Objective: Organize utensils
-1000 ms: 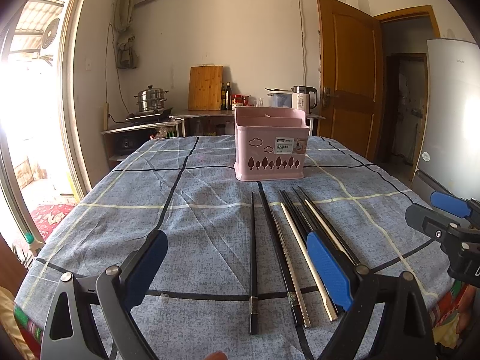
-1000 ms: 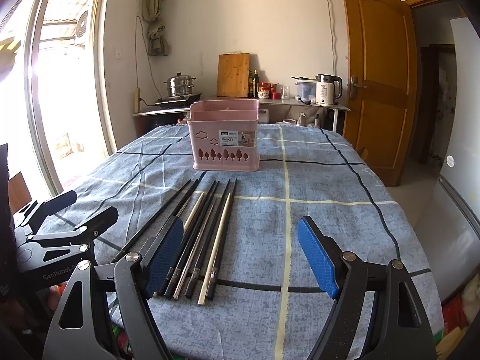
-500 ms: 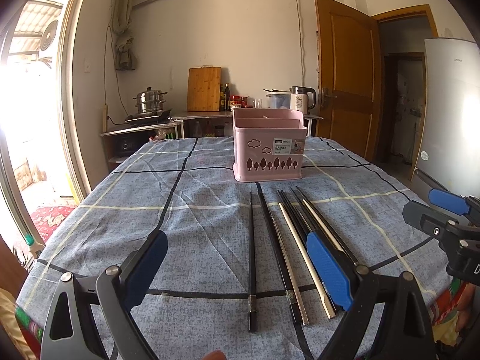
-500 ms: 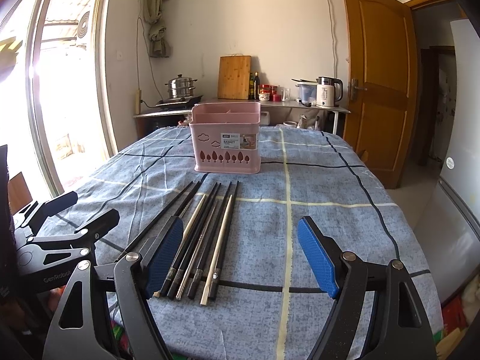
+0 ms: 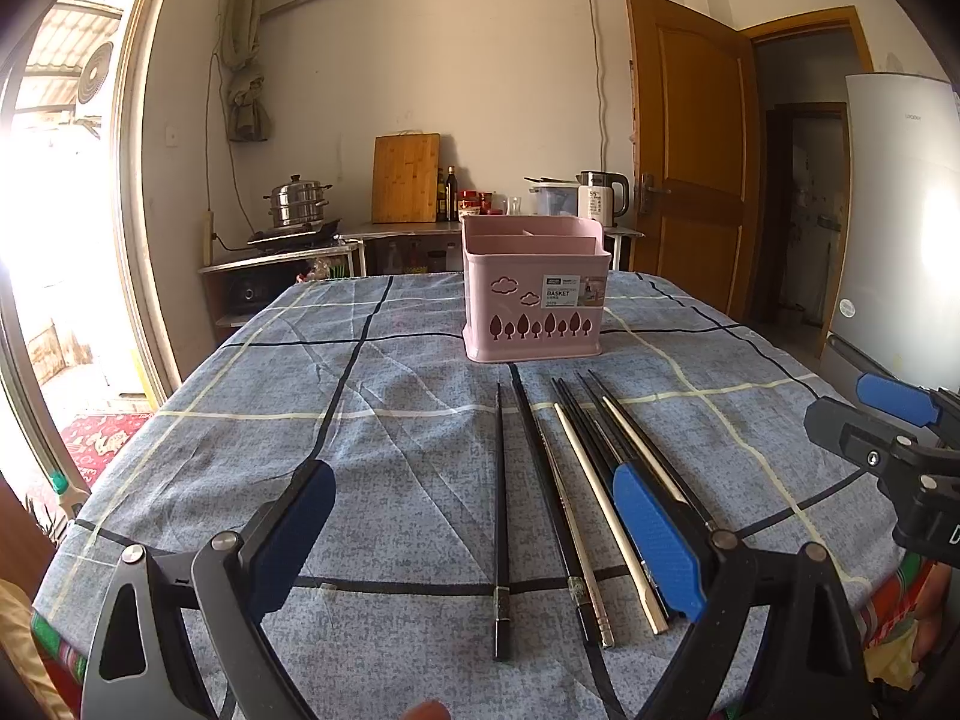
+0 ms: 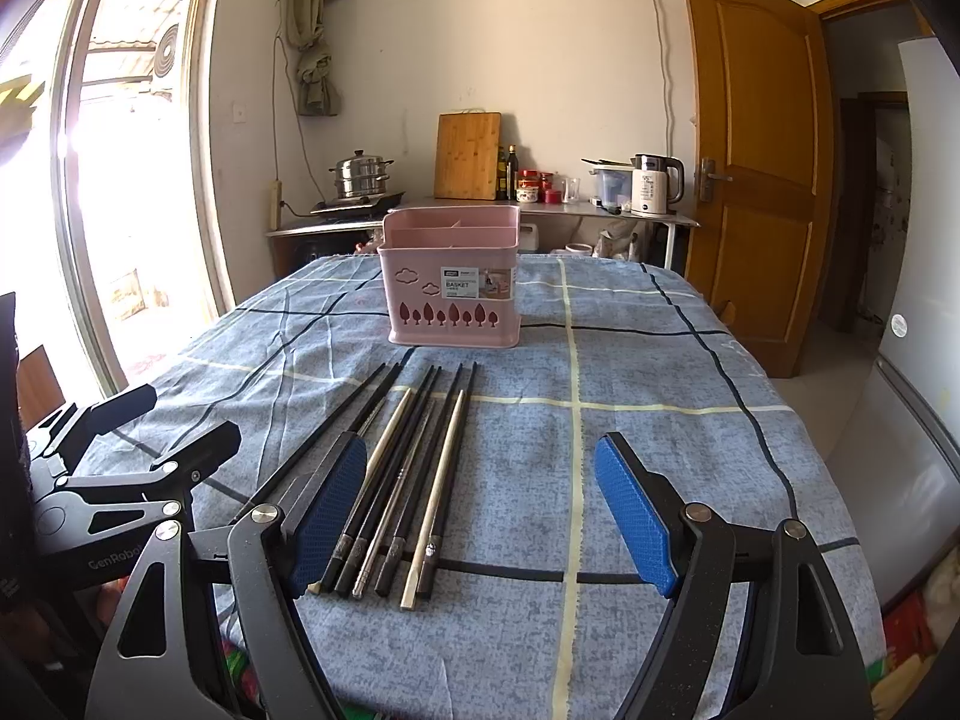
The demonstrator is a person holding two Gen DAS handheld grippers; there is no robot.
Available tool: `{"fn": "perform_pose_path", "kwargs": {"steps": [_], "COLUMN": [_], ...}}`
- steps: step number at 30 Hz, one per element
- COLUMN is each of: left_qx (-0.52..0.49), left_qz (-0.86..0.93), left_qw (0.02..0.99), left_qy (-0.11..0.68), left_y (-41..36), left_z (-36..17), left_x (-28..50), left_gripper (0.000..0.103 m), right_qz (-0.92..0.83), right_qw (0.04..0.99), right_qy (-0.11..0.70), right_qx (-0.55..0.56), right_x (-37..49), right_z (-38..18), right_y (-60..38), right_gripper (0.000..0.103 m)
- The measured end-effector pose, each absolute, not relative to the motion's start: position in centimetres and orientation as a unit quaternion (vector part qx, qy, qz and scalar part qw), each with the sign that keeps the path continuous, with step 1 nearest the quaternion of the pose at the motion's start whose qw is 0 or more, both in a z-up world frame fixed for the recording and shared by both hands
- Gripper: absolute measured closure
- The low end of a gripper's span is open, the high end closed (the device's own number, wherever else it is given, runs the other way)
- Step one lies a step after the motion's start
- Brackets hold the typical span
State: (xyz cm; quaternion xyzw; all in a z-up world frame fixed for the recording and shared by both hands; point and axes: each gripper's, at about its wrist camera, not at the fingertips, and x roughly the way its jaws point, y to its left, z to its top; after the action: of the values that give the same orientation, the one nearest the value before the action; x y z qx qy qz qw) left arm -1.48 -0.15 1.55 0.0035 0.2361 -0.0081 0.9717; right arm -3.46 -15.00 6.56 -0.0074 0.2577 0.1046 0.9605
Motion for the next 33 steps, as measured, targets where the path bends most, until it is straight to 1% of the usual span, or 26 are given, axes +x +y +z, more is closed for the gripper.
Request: {"fn": "perform_pose_path", "kwargs": {"steps": [33], "left_qx": [0.01], "left_qz": [-0.015], "left_qw": [0.972], "left_qy": [0.235], "left_y": [-0.49], "left_z": [1.31], "left_x": [-1.88], "left_gripper": [0.008], "right_qz": [0.104], "right_qw": [0.961], "right_qy": [0.256], "right_qx": [-0.005], "right_x": [-3.75], "right_z": [6.71], "right_y": [-15.18], "right_gripper": [0.024]}}
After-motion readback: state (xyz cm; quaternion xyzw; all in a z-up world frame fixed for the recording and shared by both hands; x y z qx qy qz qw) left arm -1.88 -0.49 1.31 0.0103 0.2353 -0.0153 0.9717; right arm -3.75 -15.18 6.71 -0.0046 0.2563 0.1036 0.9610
